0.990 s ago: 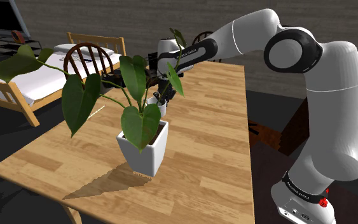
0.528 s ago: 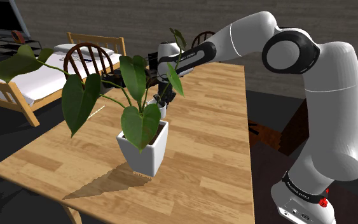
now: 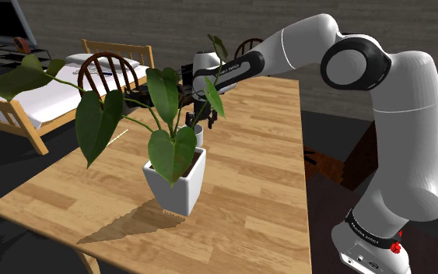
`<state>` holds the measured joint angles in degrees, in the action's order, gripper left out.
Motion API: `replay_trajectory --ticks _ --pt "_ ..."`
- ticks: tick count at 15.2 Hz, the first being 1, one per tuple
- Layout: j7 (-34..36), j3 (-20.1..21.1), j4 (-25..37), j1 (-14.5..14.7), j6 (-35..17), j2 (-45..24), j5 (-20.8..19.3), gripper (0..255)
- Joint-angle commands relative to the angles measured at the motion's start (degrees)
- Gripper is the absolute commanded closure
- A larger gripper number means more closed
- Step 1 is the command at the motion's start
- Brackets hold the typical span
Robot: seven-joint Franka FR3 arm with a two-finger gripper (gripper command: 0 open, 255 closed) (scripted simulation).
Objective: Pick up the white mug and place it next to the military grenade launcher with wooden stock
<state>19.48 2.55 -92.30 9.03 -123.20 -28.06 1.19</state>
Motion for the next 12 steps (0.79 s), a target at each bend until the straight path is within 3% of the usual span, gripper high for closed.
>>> replay_trajectory --ticks 1,4,12 --pt "0.0 0.0 0.6 0.0 1.5 0.9 0.0 0" --pt "0.0 0.0 2.8 -0.2 5.8 3.0 0.1 0" --pt "0.0 0.0 2.8 -0.2 5.8 3.0 0.1 0"
